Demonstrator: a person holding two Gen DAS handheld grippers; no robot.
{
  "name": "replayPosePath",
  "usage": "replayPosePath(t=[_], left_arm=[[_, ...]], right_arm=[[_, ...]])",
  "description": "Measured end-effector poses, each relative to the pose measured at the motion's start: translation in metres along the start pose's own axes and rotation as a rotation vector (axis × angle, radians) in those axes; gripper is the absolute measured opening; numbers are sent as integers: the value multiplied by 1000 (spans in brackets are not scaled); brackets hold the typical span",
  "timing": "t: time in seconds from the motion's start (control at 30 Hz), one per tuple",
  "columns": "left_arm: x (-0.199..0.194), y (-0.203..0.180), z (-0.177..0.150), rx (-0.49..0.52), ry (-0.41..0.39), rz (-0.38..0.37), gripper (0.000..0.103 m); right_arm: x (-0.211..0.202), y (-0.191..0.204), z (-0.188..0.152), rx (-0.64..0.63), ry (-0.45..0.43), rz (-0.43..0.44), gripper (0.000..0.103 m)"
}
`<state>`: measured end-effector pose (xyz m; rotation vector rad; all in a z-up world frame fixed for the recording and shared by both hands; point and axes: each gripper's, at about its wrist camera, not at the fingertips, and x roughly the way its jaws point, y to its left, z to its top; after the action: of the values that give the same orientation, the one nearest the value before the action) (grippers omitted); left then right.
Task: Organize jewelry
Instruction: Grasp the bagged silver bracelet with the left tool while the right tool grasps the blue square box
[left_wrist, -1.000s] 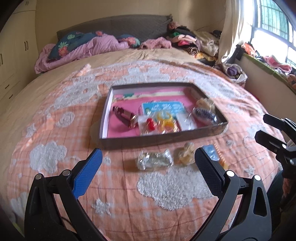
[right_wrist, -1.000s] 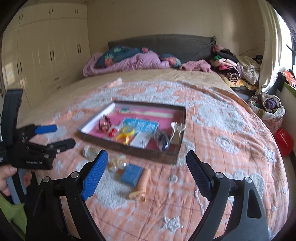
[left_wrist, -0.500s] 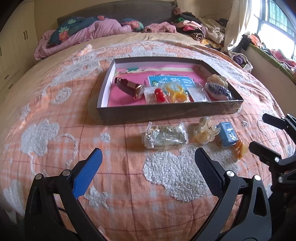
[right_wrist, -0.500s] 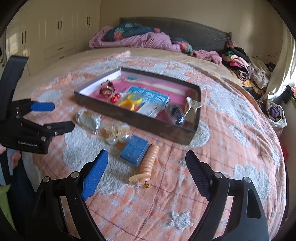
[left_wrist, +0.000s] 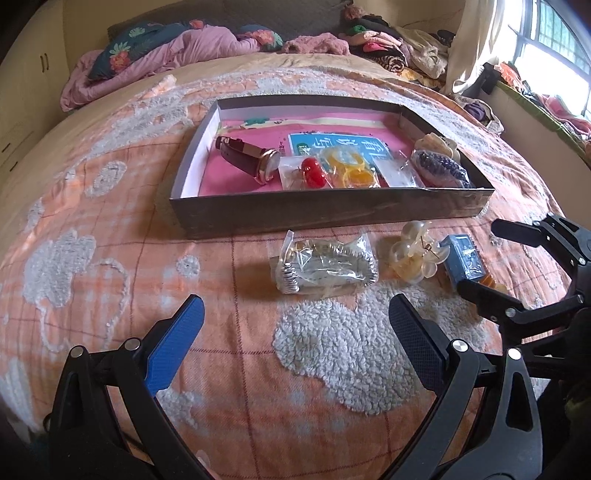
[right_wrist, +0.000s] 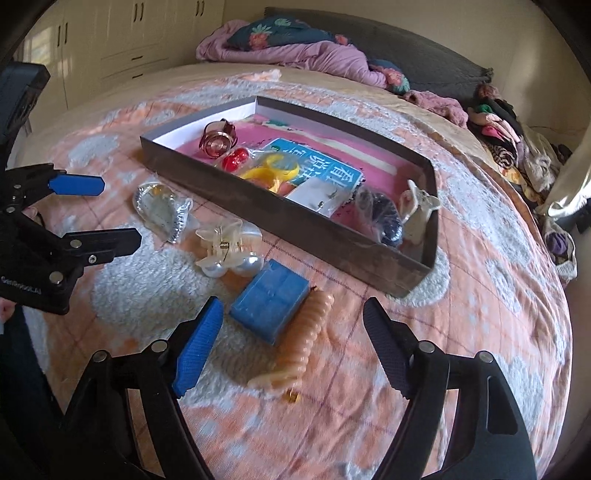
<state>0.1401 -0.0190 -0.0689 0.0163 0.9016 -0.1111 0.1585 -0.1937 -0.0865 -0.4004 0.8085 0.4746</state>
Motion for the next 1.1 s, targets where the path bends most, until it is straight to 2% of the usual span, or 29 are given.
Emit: replayPosePath(t=[0.1,0.2,0.27,0.4,0.57,0.67,0.7,0.83,1.1], left_arm=[[8,-1,2,0,10,3,93],[14,-3,5,-1,16,4,93],[19,-4,6,-5,18,4,93],[28,-6,10,-13,27,3,93],[36,-12,14,8,17,13,92],[36,-17,14,36,6,15,69],[36,-18,15,44,4,11,65],[30,-20,15,59,-12,-3,62],[-12,-12,21,31,-98,-44,62]], right_arm=[[9,1,5,-23,11,10,75],[16,5,6,-52,22,32,64],[21,7,7,-64,21,37,61],[16,0,10,-27,-17,81,41],[6,-18,9,56,-43,109,40],[-4,-29,7,115,-73,131,40],[-7,-33,6,132,-84,136,39],[-27,-44,2,212,-139,159,39],[-61,-58,-4,290,-223,164,38]])
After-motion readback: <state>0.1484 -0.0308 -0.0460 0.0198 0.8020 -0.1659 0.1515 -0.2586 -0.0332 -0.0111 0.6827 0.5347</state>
